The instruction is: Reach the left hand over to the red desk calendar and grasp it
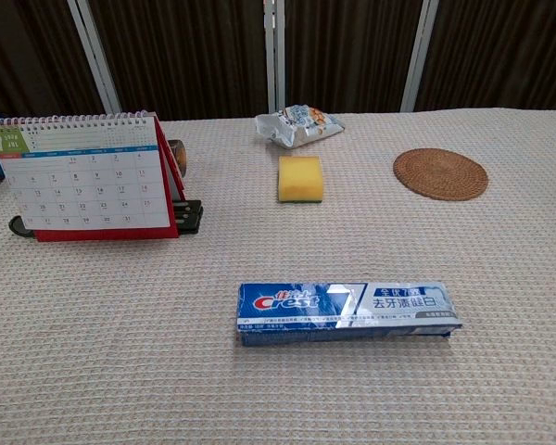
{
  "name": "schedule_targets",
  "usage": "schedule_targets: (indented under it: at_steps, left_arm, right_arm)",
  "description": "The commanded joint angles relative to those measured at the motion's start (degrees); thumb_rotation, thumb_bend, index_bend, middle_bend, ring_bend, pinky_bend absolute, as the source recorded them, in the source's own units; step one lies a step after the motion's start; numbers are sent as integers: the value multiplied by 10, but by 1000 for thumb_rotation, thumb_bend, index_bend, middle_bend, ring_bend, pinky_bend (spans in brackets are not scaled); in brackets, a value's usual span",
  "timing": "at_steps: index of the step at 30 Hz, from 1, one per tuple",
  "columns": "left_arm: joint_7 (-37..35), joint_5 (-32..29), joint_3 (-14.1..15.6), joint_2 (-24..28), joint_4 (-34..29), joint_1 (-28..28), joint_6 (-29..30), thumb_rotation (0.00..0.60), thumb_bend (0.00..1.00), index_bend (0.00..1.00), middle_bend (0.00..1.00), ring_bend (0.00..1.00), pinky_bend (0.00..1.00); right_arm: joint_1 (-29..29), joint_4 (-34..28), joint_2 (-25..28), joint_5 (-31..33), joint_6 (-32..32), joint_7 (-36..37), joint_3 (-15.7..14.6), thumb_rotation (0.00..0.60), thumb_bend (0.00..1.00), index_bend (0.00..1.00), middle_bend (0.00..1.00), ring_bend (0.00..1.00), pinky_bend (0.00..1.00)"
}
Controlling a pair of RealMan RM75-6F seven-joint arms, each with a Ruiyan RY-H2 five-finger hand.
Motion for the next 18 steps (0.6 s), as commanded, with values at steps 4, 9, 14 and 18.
schedule_targets:
  at_steps: [4, 9, 14, 18]
  left_arm:
    - [3, -1, -3, -1, 2, 2, -6, 600, 101, 0, 0, 0, 0]
    - [4, -6, -8, -4, 3, 3, -13, 600, 100, 0, 0, 0, 0]
    - [4, -14, -15, -8, 8, 3, -20, 600, 116, 0, 0, 0, 0]
    - [9, -35, -33, -23, 23, -1, -22, 600, 283, 0, 330, 330, 294]
  right_arm:
    - [1, -1, 1, -1, -1, 0, 0, 600, 35, 0, 0, 0, 0]
    - [0, -2, 2, 1, -2, 3, -1, 600, 35, 0, 0, 0, 0]
    - [0, -4, 3, -2, 2, 3, 0, 600, 36, 0, 0, 0, 0]
    - [0, -7, 5, -1, 3, 5, 0, 600, 35, 0, 0, 0, 0]
